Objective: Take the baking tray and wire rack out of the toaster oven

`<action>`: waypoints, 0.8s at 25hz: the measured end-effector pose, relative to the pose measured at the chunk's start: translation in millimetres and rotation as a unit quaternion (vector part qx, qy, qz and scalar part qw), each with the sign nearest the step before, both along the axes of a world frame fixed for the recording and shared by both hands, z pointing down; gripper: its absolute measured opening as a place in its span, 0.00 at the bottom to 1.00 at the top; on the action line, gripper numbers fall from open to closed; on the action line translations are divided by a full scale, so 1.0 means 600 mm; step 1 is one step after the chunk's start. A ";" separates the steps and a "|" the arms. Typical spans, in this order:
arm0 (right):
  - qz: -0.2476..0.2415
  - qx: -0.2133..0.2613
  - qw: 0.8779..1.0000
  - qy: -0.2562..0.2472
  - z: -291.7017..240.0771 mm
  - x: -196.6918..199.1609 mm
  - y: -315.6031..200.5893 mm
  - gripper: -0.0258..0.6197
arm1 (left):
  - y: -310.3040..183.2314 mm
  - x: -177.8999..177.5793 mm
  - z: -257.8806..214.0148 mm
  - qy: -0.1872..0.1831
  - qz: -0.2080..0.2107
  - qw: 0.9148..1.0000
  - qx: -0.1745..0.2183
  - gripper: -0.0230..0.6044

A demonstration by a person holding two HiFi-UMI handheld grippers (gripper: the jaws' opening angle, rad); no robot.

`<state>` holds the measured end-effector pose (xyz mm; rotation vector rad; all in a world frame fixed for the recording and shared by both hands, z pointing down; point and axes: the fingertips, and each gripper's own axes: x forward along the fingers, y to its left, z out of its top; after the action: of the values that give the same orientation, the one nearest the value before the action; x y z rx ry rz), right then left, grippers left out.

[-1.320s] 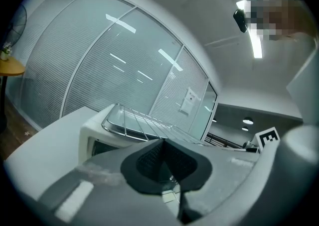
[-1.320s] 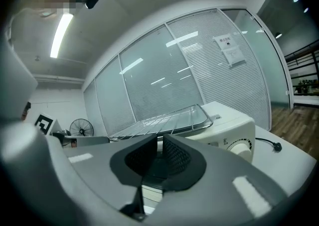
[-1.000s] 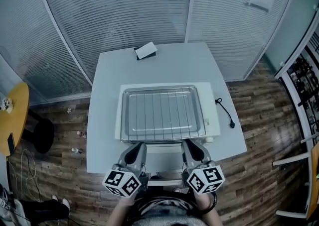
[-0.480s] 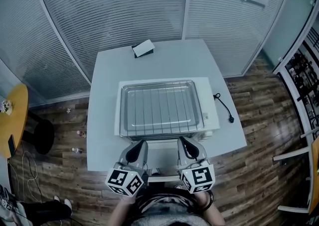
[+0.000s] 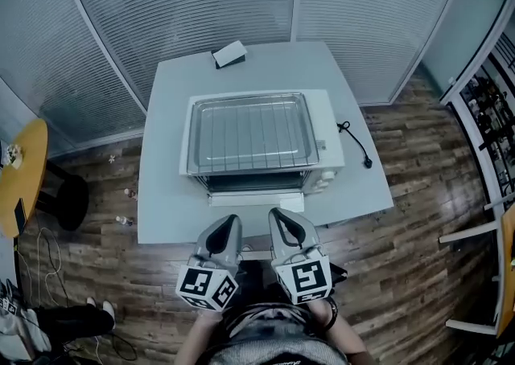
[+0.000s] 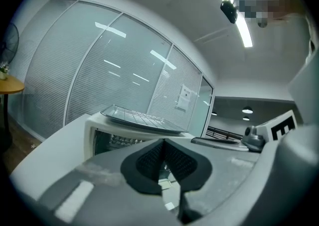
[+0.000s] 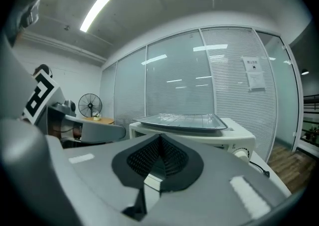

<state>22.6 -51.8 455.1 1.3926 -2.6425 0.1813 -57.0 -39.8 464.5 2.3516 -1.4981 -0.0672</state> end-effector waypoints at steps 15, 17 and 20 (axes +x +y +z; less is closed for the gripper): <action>-0.030 0.012 0.999 -0.035 -0.025 0.034 0.149 0.04 | 0.147 0.071 -0.042 -0.024 -0.007 0.999 0.038 0.04; -0.031 0.017 0.999 -0.039 -0.034 0.033 0.155 0.04 | 0.151 0.071 -0.046 -0.025 -0.010 0.999 0.042 0.04; -0.030 0.025 0.998 -0.041 -0.047 0.028 0.155 0.04 | 0.151 0.065 -0.051 -0.030 -0.012 0.998 0.045 0.04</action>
<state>39.2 41.1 426.7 1.3466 -2.7704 0.1709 -17.8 50.7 433.8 2.4263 -1.5838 -0.0729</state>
